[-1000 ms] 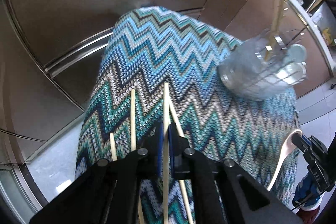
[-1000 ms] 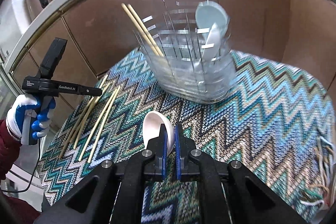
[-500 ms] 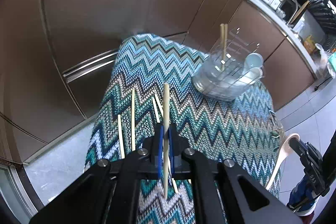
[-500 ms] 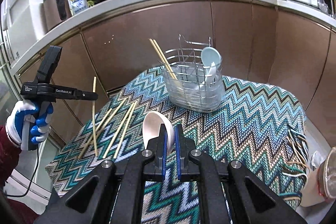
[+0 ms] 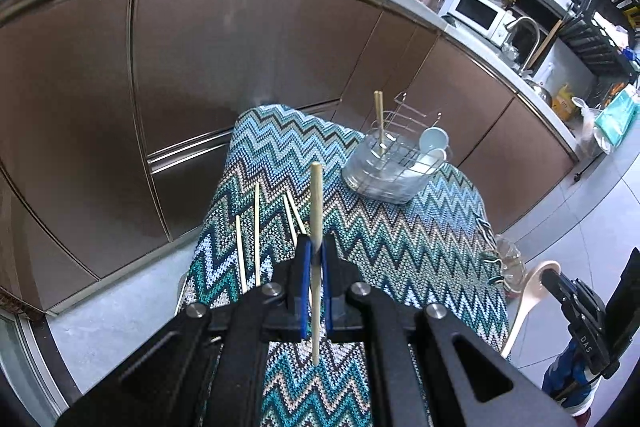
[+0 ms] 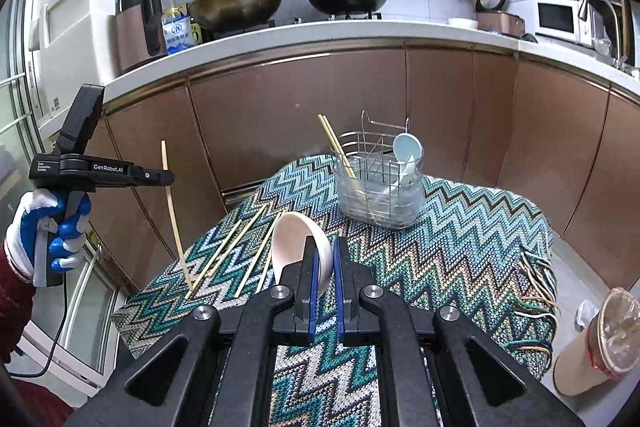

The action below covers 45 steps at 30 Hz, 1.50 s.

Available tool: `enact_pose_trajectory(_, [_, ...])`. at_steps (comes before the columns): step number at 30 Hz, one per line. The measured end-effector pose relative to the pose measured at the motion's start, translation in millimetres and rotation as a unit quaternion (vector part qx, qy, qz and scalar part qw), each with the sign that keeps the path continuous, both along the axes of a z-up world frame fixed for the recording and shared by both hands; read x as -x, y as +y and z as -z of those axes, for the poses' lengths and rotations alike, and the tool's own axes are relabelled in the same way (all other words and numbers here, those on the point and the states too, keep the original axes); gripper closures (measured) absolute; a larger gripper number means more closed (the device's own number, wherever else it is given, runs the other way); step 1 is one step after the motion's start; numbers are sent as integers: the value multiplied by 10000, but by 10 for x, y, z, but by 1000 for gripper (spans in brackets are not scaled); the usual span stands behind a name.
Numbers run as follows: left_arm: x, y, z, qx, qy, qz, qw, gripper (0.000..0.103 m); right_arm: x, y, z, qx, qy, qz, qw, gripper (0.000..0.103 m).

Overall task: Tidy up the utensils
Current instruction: 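Lift the spoon and chopstick with both tools over the utensil holder, then lower spoon and chopstick into the holder cup and open both tools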

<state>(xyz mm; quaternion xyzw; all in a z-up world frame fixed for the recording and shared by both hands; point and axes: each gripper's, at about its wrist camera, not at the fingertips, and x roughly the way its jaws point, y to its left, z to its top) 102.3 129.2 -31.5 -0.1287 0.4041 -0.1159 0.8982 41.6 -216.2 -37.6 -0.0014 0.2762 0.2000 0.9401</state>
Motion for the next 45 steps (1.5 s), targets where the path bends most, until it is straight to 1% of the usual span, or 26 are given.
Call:
enact_pose_trajectory(5, [39,-69,-148,-7,-141,33,9999,98,44,-83,-68,-56,-101,124,9999,96])
enact_pose_trajectory(12, [-155,-340,-413,3,-362,264,9990,98,-142,-230,-68,-167,-186,422,9988,96])
enact_pose_trajectory(16, [-353,-570,-619,43,-551,459,9974,98,-332,-263,-124,-142,-339,584,9976,96])
enact_pose_trajectory(22, [-738,-860,-949,98,-927,658,9935,98,-718,-273,-338,-221,-734,764,9941,96])
enact_pose_trajectory(29, [-1244,-1111,-1174,53,-1462,616,9873,98,-1273,-183,-558,-124,-1334,1009,9858,96])
enact_pose_trajectory(31, [-1383,-1179,-1184,21,-1637,576,9848,98,-1446,-127,-604,-54,-1537,1096,9820,96])
enact_pose_trajectory(34, [-1587,-1275,-1130,-14,-1756,545,9829,98,-1678,-55,-601,39,-1719,1176,9781,96])
enact_pose_trajectory(41, [-1960,-1415,-797,-3,-1750,522,9832,98,-2097,86,-390,327,-1914,1352,9716,96])
enact_pose_trajectory(45, [-2106,-1487,-617,-136,-1781,465,9828,98,-2265,151,-257,467,-1958,1428,9691,96])
